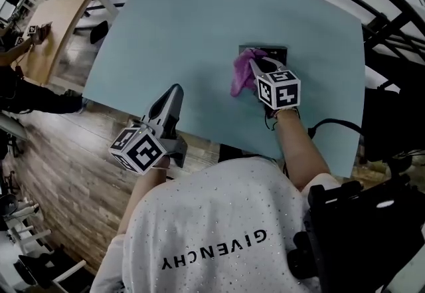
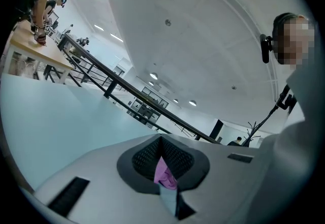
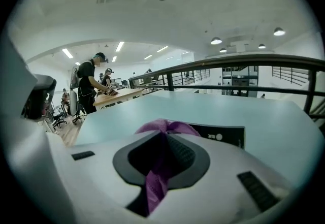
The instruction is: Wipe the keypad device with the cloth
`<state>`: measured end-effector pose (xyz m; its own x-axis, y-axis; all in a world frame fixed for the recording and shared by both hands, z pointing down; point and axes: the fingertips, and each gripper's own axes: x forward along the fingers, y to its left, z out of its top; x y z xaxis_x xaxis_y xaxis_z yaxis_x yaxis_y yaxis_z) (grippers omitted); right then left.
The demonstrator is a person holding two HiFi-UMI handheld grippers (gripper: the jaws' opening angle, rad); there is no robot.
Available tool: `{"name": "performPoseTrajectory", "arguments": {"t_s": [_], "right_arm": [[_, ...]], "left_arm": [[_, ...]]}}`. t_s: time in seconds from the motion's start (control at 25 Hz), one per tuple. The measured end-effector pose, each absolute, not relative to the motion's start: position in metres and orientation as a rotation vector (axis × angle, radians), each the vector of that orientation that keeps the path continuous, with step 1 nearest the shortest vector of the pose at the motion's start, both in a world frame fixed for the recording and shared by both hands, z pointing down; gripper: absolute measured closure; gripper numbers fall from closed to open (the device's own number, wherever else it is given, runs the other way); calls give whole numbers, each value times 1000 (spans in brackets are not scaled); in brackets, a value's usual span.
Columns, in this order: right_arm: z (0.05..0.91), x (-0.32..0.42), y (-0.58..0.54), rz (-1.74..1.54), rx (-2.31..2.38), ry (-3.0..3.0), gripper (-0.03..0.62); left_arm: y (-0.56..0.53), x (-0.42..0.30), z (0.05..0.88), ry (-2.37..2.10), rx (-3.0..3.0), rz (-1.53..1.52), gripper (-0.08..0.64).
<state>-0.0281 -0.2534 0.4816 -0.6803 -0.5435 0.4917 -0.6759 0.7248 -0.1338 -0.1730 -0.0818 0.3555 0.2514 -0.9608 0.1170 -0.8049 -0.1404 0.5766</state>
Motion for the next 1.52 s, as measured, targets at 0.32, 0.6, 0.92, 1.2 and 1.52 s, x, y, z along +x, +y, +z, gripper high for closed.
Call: {"name": "performPoseTrajectory", "arguments": {"t_s": [0.32, 0.6, 0.92, 1.2, 1.52], "right_arm": [[491, 7, -262, 461, 1056, -2449, 560], [500, 42, -277, 598, 1179, -2412, 560], [501, 62, -287, 660, 1272, -2404, 560], [504, 98, -294, 781, 1414, -2346, 560], [498, 107, -294, 839, 1438, -2376, 566]], "left_arm": [[-82, -174, 355, -1608, 1995, -421, 560], [-83, -178, 366, -1622, 1970, -414, 560], [-83, -173, 374, -1605, 1969, -421, 560], [-86, -173, 375, -1601, 1964, -420, 560], [-86, -172, 378, -1603, 1958, -417, 560]]}}
